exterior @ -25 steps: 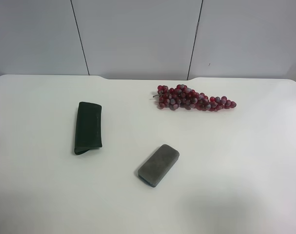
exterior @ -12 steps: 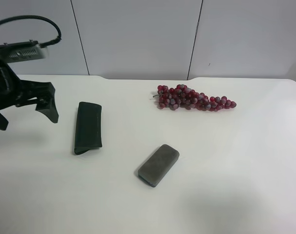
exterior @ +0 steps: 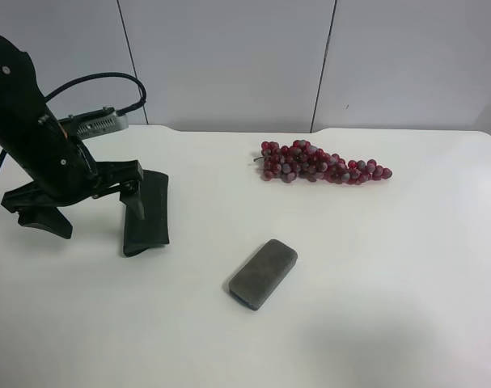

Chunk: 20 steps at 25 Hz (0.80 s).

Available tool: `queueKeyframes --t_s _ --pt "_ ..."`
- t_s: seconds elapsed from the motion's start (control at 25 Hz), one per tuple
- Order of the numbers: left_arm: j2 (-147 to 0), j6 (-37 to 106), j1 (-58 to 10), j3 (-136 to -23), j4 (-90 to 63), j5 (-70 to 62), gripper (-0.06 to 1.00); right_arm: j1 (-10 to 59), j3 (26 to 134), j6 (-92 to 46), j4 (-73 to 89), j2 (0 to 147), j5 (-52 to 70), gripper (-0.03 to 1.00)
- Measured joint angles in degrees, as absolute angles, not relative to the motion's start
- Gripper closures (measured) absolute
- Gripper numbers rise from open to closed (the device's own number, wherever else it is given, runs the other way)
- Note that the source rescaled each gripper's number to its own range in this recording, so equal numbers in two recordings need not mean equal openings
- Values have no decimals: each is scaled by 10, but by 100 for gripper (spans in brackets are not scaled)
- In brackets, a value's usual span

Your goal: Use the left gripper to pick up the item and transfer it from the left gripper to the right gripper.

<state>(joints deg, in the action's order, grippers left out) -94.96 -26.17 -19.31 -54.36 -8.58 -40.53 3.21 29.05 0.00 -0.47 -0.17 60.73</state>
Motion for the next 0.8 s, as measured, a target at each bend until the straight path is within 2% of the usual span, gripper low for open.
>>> queueKeyframes --t_s 0.44,0.8 --pt "-1041 -215 -193 -593 -137 -374 -6 32 291 0 -5 -2 607 -3" --pt "-1102 -210 -221 -604 -142 -366 -6 32 291 0 -5 -2 607 -3"
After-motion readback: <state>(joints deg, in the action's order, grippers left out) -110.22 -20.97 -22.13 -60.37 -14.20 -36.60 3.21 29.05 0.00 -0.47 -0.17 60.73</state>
